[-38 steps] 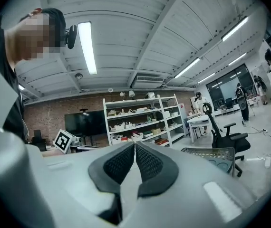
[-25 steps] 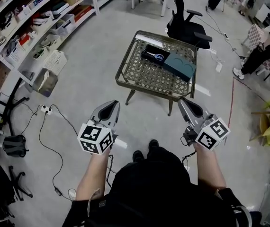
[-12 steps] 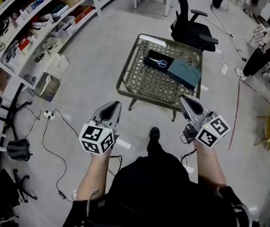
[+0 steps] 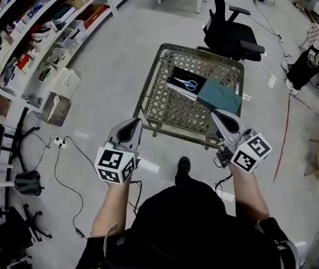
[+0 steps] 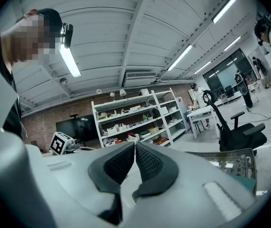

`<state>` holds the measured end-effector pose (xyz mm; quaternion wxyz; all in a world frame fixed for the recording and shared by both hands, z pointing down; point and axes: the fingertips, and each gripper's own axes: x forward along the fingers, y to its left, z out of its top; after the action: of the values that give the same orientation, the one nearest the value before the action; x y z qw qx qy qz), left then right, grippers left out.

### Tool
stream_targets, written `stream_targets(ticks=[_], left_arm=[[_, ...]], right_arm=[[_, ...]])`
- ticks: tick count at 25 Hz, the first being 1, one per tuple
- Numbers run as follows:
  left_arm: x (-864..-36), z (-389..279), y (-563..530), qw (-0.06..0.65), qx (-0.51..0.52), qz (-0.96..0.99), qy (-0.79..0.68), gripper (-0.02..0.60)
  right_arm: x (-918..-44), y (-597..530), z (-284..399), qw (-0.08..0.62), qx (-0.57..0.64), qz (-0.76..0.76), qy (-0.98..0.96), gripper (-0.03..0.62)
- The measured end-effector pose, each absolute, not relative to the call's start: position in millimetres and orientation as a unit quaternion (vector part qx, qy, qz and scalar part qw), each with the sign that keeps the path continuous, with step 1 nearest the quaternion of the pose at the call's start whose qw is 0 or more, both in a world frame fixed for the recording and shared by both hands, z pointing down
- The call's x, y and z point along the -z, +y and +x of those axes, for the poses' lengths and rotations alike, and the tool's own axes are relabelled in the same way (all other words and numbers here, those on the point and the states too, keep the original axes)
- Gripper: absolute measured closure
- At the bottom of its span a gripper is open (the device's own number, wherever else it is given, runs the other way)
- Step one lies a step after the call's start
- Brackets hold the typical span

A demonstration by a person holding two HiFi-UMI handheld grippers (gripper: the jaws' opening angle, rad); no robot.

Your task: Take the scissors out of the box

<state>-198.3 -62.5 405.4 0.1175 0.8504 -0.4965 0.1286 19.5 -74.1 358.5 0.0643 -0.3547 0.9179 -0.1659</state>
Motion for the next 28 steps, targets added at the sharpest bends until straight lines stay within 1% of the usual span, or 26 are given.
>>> stream_targets(ticks=[3, 14, 28], left_arm=[[-402.7, -192.3, -91.7, 0.104, -0.142, 0.85, -0.496, 0.567], [-404.3, -162.9, -155.2, 0.114, -0.137, 0.853, -0.491, 0.566], [-420.6, -181.1, -209.7, 0.127, -0.137, 0.875, -0.447, 0.566]], right_arm=[[-360.1, -101.6, 25.1, 0.064, 0.169, -0.355, 0.917, 0.572], [-371.2, -157.7, 49.8, 0.063, 0.181, -0.354, 0.916, 0.572], [-374.1, -192.8, 24.0, 0.036, 0.185, -0.393, 0.9, 0.574]])
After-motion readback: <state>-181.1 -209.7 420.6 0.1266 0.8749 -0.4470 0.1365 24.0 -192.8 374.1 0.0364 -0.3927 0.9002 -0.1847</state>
